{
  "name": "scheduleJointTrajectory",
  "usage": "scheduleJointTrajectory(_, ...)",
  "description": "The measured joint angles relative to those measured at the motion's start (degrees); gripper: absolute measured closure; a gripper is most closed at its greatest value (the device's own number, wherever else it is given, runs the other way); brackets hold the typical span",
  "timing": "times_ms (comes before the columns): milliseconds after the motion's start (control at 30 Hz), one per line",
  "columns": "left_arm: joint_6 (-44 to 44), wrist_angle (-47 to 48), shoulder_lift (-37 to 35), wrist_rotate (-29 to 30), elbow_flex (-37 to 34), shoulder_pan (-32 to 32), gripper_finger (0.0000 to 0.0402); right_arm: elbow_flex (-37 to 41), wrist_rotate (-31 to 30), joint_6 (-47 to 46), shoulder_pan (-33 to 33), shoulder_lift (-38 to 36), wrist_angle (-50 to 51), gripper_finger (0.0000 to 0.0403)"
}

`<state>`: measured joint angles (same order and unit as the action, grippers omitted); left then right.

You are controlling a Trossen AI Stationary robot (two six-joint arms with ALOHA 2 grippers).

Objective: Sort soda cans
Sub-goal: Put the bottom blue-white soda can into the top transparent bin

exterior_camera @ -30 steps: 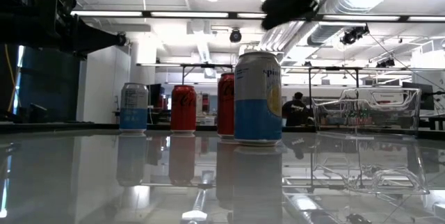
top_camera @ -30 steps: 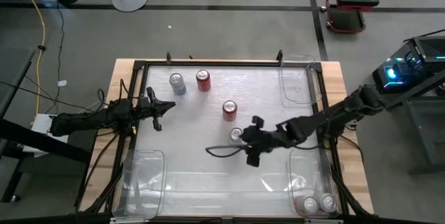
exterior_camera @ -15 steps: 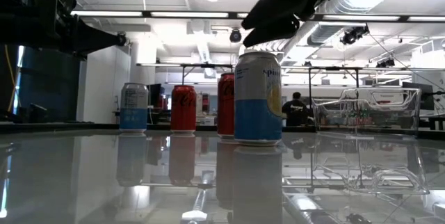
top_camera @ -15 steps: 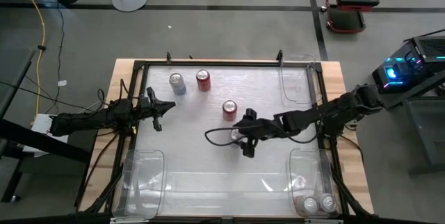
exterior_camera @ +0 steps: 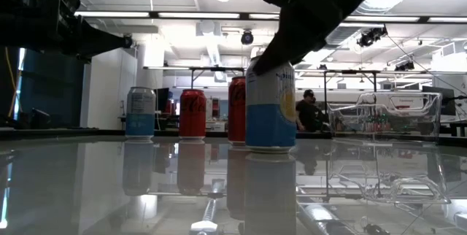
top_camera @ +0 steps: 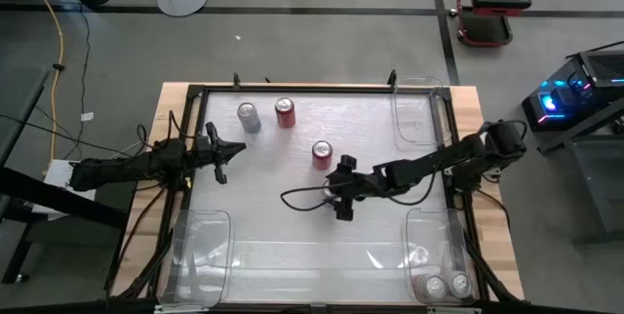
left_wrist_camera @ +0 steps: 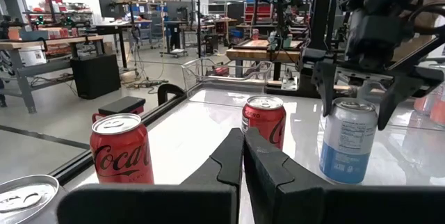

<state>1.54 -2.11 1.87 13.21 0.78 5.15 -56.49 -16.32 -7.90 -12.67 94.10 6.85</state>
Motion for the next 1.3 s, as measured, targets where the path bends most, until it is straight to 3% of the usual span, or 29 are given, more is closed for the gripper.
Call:
scheduleJointTrajectory(233,0.0,0.0,0.0,0.0,0.0,0.0,0.0397,-0.2,1.0,-0.9,0.0,0.2,0.4,0.0086)
scheduleJointTrajectory(467,0.0,0.0,0.0,0.0,0.0,0.0,0.0397,-0.3,0.8,-4.2,0.0,-0.5,2.3,0.014)
scheduleJointTrajectory(733,0.0,0.1,0.0,-0.5,0.0,0.0,0.0397,0.1,-2.3,-11.1,-1.5,-10.2,13.7,0.014)
scheduleJointTrajectory(1033,0.0,0.1,0.0,-0.5,0.0,0.0,0.0397,-1.3,-16.9,-25.4,-2.0,-25.0,37.1,0.014)
scheduleJointTrajectory(1300,0.0,0.1,0.0,-0.5,0.0,0.0,0.0397,-12.1,-35.7,-39.3,0.3,-28.4,66.3,0.014)
